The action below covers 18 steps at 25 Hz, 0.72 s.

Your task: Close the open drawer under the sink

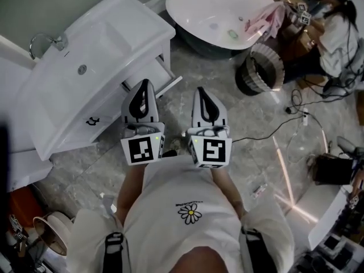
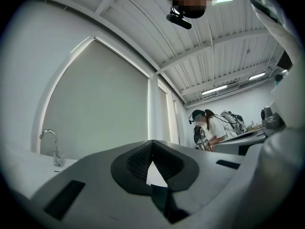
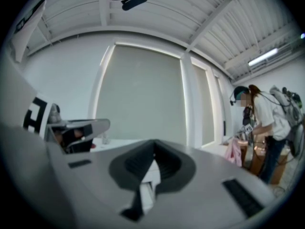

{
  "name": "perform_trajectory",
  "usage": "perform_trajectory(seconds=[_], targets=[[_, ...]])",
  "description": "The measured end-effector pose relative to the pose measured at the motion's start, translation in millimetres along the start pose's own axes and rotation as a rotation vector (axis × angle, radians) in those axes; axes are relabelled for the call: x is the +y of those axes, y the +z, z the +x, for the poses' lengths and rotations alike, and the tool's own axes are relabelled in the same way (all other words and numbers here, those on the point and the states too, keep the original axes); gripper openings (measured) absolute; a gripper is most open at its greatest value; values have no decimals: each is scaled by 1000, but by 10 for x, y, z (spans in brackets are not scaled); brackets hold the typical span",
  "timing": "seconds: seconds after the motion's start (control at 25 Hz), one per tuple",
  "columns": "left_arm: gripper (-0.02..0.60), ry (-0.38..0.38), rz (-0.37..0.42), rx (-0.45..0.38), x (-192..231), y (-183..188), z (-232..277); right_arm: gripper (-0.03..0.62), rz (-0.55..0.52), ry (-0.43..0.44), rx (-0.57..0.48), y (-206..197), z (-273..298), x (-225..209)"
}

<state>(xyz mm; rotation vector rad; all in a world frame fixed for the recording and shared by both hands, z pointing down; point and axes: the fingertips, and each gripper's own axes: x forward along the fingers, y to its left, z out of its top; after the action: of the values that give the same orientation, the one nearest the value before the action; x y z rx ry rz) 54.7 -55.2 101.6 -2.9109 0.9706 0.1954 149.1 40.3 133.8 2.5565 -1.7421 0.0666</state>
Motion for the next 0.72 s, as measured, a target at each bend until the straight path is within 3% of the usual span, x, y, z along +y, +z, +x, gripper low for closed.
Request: perform_trajectory(seconds=[0.24, 0.72], targets=[[20, 57, -31, -25, -87, -14, 60, 29, -17, 16, -36, 73, 26, -226], [20, 146, -9, -30, -53, -6, 217, 29, 20, 35, -11, 6, 226, -484]])
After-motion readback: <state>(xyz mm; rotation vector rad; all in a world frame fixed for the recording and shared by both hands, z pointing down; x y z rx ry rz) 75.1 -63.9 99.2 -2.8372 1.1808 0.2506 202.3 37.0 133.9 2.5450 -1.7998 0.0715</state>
